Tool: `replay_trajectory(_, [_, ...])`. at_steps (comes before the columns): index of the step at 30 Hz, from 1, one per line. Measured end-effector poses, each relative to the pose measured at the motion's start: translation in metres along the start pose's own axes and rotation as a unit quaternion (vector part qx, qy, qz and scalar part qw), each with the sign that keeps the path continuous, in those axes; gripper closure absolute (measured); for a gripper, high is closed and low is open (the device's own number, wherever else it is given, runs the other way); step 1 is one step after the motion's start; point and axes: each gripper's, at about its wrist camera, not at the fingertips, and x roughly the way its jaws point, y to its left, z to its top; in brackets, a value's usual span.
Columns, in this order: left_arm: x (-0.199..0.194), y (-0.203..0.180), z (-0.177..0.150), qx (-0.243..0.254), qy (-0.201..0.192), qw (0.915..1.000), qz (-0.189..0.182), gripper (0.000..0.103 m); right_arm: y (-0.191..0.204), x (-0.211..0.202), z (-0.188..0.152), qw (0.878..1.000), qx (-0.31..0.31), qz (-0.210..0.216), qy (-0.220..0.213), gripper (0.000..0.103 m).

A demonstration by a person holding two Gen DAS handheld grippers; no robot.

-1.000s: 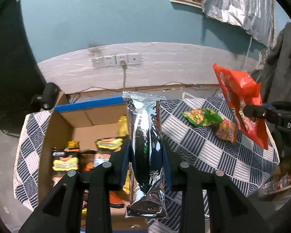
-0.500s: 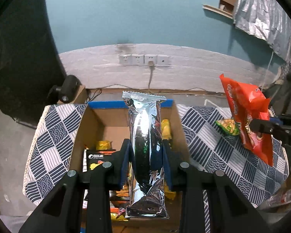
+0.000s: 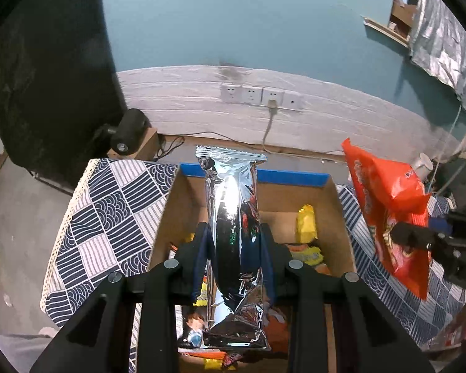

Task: Organize snacks
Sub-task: 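Carry the silver bar and red bag over the box and open both tools, then withdraw both tools from the box toward the remaining snacks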

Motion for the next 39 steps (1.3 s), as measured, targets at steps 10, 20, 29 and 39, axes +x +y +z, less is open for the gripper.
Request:
replay_trajectory(10, [0.019,0.016,0.000,-0.011,0.017,0.9997,0.012,0.072,0.023,0.028,0.017,1.000,-0.011,0.007,0.015,0.087])
replay_trajectory(20, [0.021,0.017,-0.001,-0.003,0.012,0.9996,0.025,0.042,0.026,0.035,0.023,1.000,-0.002,0.022,0.020,0.068])
replay_trajectory(29, [0.005,0.010,-0.001,0.005,-0.004,0.9998,0.017,0.035,0.008,0.016,0.018,1.000,0.012,0.008,0.004,0.056])
replay_trajectory(39, [-0.007,-0.009,-0.003,0.035,-0.015,0.9992,0.011,0.035,-0.006,-0.005,0.005,1.000,-0.003,-0.018,-0.007,0.043])
